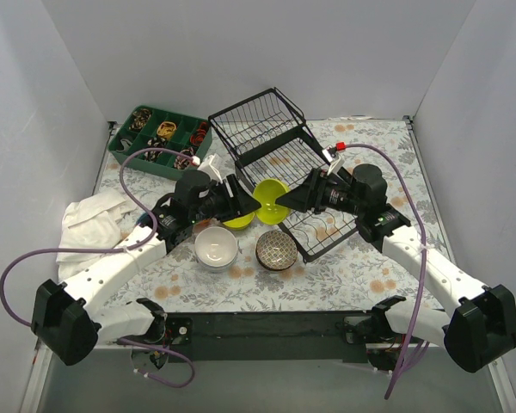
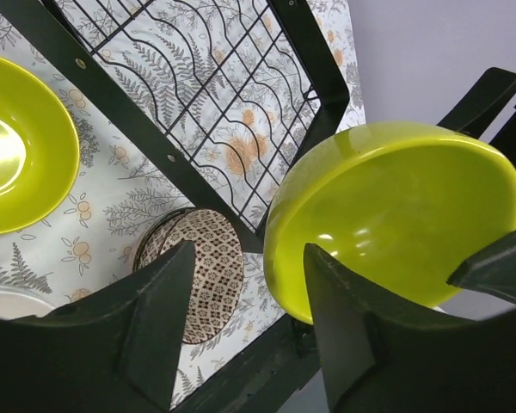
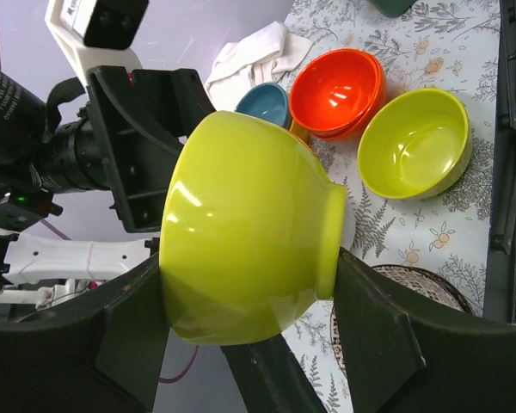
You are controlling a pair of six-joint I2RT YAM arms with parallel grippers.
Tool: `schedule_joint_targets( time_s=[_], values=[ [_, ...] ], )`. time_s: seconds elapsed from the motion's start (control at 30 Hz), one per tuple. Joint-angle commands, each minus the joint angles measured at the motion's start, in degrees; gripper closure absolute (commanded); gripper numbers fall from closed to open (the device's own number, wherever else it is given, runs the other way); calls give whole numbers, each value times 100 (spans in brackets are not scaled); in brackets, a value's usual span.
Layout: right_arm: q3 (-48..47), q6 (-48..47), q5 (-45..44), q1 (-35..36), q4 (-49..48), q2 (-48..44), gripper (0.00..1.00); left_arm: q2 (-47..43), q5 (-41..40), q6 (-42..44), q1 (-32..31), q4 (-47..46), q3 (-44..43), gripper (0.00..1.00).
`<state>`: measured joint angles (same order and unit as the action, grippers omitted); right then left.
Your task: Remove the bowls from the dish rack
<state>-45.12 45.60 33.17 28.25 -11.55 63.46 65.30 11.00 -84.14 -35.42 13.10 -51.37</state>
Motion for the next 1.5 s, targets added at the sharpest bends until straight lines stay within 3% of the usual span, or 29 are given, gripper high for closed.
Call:
schedule_joint_targets(
  time_s=[0.0,0.1,0.23,0.3,0.4,0.43,0.53,0.63,0.87,1.13,1.33,1.47],
  values=[
    [12,194,120,31,-620,-150,89,132,-380,-15,-237,-247,-136,58],
    [47,186,120,31,-620,-159,89,194,-476,-24,-308,-299,-162,72],
    [153,168,102,31,-612,-176,86,229,-564,38,-325,-300,-180,99],
    [197,142,58,31,-603,-203,81,212,-687,64,-325,-308,-154,100],
    [258,72,-64,23,-576,-246,48,141,-889,187,-325,-160,-136,100],
    [258,-24,-143,23,-454,-255,32,132,-1029,239,-325,-89,-136,100],
    [171,-471,-485,5,167,-361,11,141,-1765,477,-316,411,-259,100],
    [-92,-982,-1098,-12,1141,-484,2,229,-2242,776,-255,965,-452,100],
    [-638,-2187,-2270,-21,2534,-633,1,799,-2727,1268,271,1625,-891,100],
    [-612,-2512,-2613,-39,2834,-844,2,2187,-2235,1611,747,2099,-1638,100],
    [-647,-2706,-2842,-39,3036,-932,1,2681,-1971,1681,747,2231,-1876,100],
    [-691,-2785,-2904,-48,3089,-915,2,2831,-1865,1637,756,2416,-1955,94]
  ],
)
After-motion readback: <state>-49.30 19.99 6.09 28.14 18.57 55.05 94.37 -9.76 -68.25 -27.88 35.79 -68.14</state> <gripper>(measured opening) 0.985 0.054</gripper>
